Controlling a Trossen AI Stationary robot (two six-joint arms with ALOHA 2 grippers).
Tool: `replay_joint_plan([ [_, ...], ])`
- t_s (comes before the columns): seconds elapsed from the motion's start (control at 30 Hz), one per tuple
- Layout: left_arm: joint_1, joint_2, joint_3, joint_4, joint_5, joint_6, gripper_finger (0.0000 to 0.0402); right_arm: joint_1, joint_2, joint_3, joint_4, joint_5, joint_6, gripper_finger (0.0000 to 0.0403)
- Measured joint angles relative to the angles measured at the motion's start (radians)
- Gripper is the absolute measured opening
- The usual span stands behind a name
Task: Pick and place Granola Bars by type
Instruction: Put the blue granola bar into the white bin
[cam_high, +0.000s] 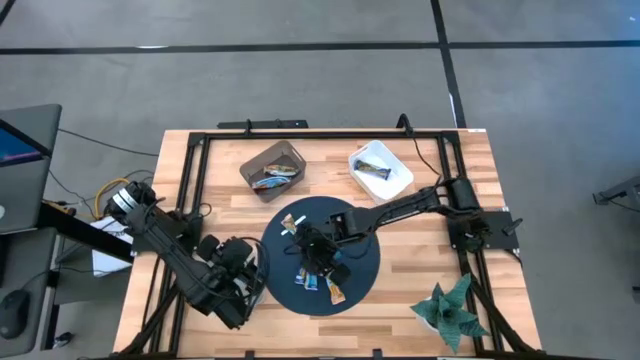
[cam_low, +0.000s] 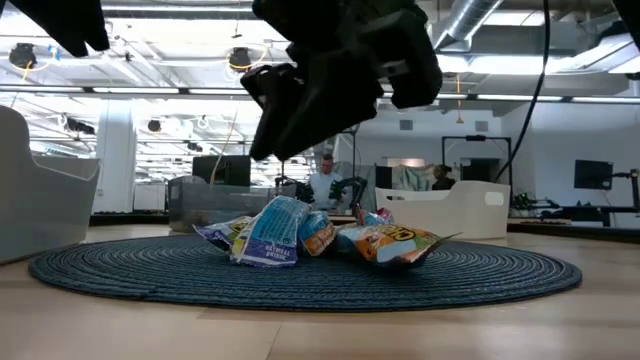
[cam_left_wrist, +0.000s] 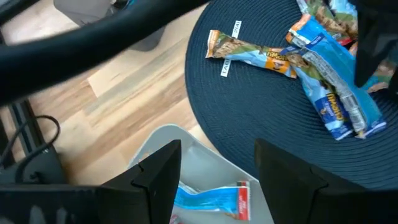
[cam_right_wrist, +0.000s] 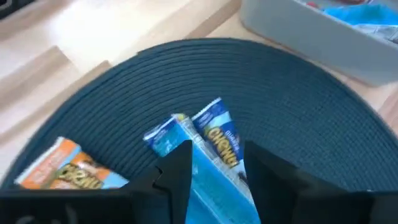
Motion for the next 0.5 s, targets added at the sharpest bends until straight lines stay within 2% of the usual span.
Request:
replay_joint_plan([
  [0.23,-0.026,0.0,0.0,0.001,-0.006,-0.052,0.0197,-0.011,0.028,0.042,-0.133,0.028,-0.099,0.0193],
  [0.37,-0.029,0.0,0.0,0.001,-0.02,-0.055,0.0197,-0.021,0.028,0.043,-0.115,0.093,-0.12,0.0227],
  [0.5,-0.028,0.0,0.0,0.0,-0.046,-0.055,0.0197,-0.03,0.028,0.043,-0.104,0.101,-0.121,0.0243],
])
